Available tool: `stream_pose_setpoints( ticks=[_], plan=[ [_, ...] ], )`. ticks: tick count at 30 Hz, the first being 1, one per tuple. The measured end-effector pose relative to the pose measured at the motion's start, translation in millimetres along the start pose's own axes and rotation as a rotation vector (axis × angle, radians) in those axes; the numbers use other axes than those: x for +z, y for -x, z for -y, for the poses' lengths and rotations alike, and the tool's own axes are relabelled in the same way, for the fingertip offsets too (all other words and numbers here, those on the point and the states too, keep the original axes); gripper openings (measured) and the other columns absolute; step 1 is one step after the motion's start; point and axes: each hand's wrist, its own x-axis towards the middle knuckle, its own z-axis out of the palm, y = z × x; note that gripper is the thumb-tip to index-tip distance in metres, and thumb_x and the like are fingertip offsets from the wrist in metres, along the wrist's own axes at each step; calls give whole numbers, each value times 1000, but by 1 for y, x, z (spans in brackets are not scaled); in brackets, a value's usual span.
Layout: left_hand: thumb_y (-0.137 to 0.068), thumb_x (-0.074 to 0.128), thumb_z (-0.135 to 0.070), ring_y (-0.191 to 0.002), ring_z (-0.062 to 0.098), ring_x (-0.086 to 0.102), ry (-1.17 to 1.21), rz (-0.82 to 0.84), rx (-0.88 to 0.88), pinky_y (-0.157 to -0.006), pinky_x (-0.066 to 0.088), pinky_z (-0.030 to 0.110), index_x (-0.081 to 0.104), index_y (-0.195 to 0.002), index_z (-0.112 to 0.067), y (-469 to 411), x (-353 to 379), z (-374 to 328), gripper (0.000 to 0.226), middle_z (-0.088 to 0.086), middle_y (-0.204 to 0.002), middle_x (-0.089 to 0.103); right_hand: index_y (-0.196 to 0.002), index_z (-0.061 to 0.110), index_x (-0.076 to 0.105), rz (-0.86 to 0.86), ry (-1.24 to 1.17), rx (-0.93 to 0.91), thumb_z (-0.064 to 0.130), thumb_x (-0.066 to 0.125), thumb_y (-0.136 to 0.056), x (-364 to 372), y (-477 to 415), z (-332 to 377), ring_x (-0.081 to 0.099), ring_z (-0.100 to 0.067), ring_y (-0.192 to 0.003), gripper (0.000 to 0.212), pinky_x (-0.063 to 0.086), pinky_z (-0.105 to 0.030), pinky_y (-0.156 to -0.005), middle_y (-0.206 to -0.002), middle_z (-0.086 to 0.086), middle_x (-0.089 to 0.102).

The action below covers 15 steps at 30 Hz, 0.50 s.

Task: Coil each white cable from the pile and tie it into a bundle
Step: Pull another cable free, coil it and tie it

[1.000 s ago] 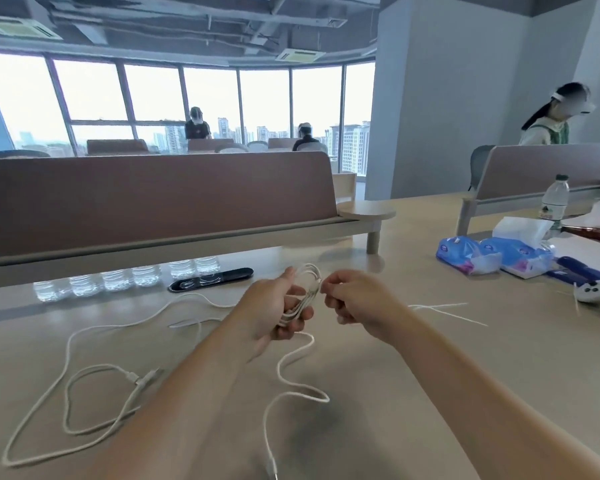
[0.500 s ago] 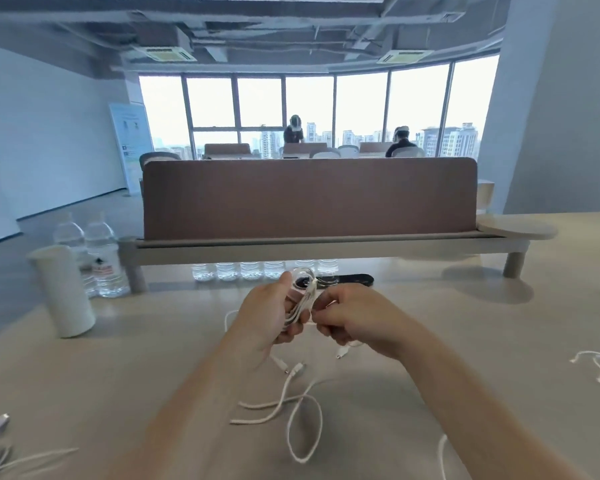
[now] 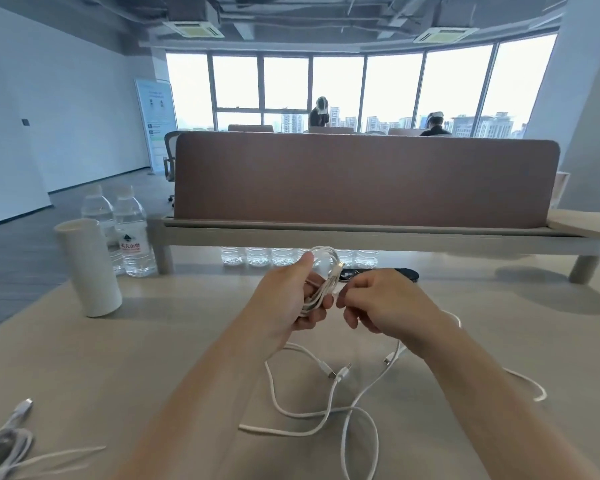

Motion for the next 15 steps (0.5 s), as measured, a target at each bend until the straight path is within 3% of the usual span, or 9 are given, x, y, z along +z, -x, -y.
stream_pose_setpoints(
  ticks=[4, 7, 9, 11, 13, 15],
  plan=[
    [-107, 38, -43, -49, 21, 45, 39, 9, -16, -50, 34, 24, 60, -91, -7, -7, -2, 1, 45, 12, -65, 62, -77, 11, 73, -57, 52, 35, 12, 56, -90, -8, -4, -2, 45, -9, -45, 22, 39, -24, -53, -63, 0, 72],
    [-107, 38, -44, -47, 20, 46, 54, -40, -22, -50, 34, 23, 62, -94, -6, -13, -7, 3, 46, 12, -68, 63, -65, 12, 72, -216, 5, 28, 13, 56, -87, -16, -7, -5, 44, -21, -53, 28, 40, -30, -58, -70, -13, 72],
    [-107, 38, -44, -47, 20, 46, 54, -80, -22, -51, 33, 25, 62, -95, -6, -15, -10, 4, 46, 13, -68, 62, -61, 13, 69, -283, -62, 3, 11, 53, -87, -19, -5, -3, 42, -22, -54, 31, 38, -33, -57, -72, -13, 73],
    [-107, 38, -43, -46, 21, 46, 56, -103, -22, -53, 32, 26, 61, -94, -7, -15, -13, 5, 45, 14, -68, 62, -71, 9, 68, -211, -145, -14, 7, 52, -90, -17, 0, 3, 40, -22, -52, 25, 35, -30, -53, -71, -9, 74],
    [-108, 38, -43, -47, 21, 46, 61, -109, -27, -54, 31, 26, 58, -92, -8, -14, -13, 5, 43, 14, -67, 62, -88, -8, 62, -112, -212, -20, 3, 52, -92, -11, 4, 8, 38, -19, -47, 15, 33, -28, -50, -70, -10, 74],
    [-108, 38, -43, -47, 20, 46, 69, -96, -34, -54, 31, 27, 56, -91, -8, -13, -12, 5, 43, 14, -67, 62, -92, -10, 60, -75, -171, -2, 2, 52, -91, -7, 4, 8, 40, -16, -44, 15, 35, -25, -49, -70, -10, 74]
  ],
)
